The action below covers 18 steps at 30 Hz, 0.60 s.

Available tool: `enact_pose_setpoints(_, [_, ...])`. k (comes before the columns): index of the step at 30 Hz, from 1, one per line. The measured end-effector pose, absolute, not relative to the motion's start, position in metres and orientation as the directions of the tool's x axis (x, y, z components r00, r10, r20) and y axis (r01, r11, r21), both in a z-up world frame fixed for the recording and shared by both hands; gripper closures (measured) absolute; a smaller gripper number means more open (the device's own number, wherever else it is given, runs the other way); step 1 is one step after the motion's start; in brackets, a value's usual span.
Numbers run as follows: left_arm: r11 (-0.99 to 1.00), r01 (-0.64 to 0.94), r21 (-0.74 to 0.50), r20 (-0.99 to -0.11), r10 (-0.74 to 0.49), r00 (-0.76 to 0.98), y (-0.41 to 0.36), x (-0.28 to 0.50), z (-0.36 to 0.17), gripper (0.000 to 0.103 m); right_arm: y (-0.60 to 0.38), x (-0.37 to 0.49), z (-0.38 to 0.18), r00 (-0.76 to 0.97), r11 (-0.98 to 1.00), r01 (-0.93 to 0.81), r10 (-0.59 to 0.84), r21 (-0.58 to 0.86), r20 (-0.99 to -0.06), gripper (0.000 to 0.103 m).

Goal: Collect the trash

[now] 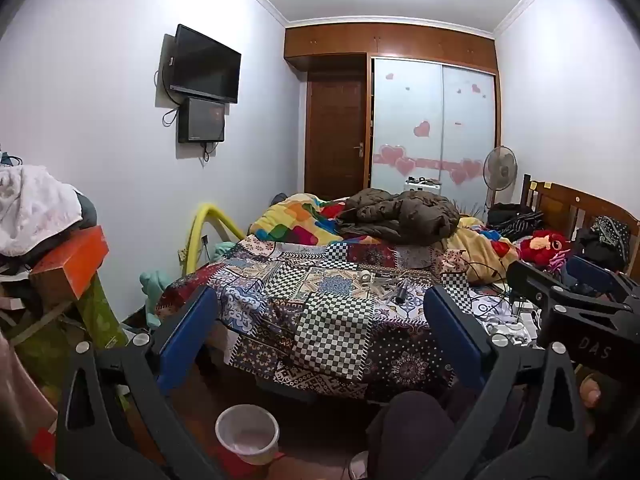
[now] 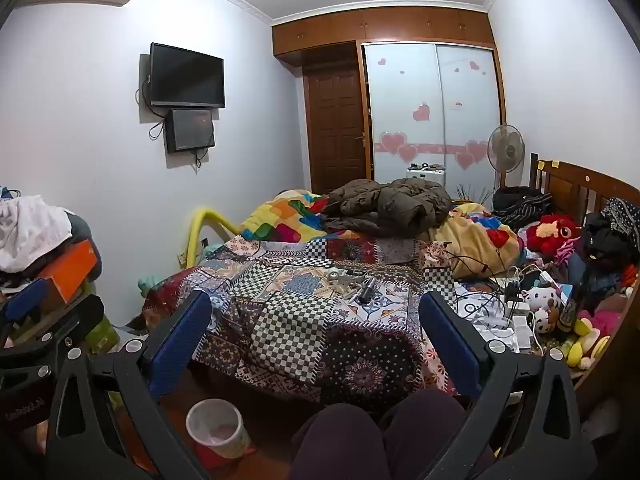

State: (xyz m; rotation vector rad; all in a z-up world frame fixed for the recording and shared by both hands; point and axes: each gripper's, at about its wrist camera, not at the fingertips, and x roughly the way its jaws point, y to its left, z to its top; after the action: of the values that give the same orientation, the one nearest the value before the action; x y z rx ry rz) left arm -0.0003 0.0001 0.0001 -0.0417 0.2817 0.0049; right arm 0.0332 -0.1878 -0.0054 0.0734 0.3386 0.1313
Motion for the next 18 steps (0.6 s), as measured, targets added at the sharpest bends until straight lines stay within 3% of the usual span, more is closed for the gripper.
enact_pose_setpoints(18, [0.999,-0.009,-0.03,-0.27,0.0,0.963,0.001,-0.001,0.0,0.0,-0.183,0.035,-0.005,0.932,0.988,-0.119,0.146,0.101,-0.332,0.0])
